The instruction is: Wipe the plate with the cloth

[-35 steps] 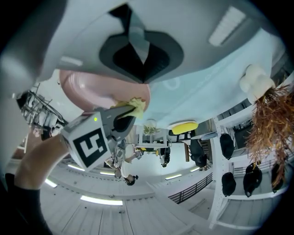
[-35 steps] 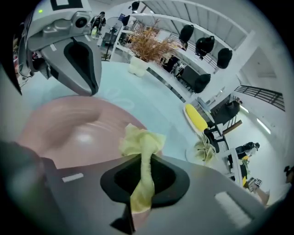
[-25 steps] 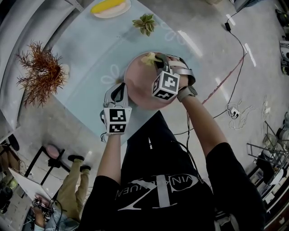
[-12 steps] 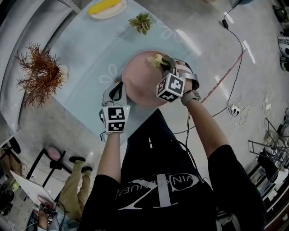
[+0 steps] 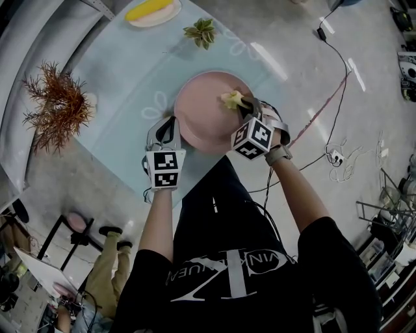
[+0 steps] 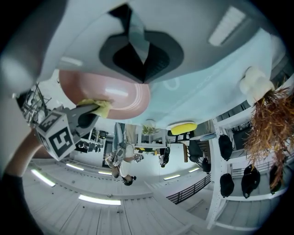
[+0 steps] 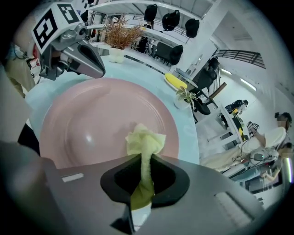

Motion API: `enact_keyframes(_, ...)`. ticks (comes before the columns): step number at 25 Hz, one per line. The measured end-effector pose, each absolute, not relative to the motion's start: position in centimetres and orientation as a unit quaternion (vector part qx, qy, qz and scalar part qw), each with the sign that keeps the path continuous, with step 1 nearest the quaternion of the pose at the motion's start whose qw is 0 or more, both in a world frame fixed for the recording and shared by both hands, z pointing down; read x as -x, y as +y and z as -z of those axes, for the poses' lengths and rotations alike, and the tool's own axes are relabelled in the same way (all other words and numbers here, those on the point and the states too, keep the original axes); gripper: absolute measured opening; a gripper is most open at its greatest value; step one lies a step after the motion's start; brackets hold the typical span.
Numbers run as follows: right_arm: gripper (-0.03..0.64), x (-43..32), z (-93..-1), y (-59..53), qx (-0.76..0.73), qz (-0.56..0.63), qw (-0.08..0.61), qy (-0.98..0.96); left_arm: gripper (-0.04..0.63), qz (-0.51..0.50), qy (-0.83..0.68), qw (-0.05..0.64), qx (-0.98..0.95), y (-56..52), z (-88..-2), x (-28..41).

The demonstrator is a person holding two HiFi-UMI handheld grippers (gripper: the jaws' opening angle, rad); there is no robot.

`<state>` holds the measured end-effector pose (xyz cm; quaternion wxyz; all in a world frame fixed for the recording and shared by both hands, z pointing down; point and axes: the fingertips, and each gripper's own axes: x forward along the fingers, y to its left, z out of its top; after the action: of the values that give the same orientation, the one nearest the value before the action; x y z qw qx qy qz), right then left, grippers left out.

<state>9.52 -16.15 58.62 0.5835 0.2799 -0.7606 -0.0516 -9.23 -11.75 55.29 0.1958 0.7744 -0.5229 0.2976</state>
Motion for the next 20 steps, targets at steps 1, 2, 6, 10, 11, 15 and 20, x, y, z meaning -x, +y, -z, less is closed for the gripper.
enact_keyframes(1,0.041,-9.6,-58.7,-15.7,-0.280,0.044,0.583,-0.762,0.000,-0.298,-0.523,0.196,-0.774,-11.7,-55.3,9.2)
enact_keyframes(2,0.041,-9.7,-58.7,-15.2,-0.281,0.037,0.581,-0.763,0.000,-0.297,-0.523,0.196,-0.774,-11.7,-55.3,9.2)
enact_keyframes(6,0.041,-9.7,-58.7,-13.3,-0.280,0.007,0.574,-0.769,0.000,-0.296,-0.526,0.198,-0.773,-11.7,-55.3,9.3)
enact_keyframes(10,0.041,-9.1,-58.7,-11.4,-0.271,-0.013,0.569,-0.776,0.000,-0.294,-0.528,0.199,-0.771,-11.7,-55.3,9.3)
enact_keyframes(11,0.041,-8.9,-58.7,-10.9,-0.269,-0.018,0.566,-0.779,0.000,-0.294,-0.529,0.199,-0.771,-11.7,-55.3,9.3)
enact_keyframes(15,0.041,-7.9,-58.8,-9.3,-0.260,-0.033,0.558,-0.788,0.000,-0.293,-0.530,0.198,-0.771,-11.6,-55.3,9.2)
enact_keyframes(20,0.041,-5.7,-58.8,-7.8,-0.234,-0.032,0.549,-0.802,0.000,-0.291,-0.533,0.199,-0.770,-11.6,-55.3,9.3)
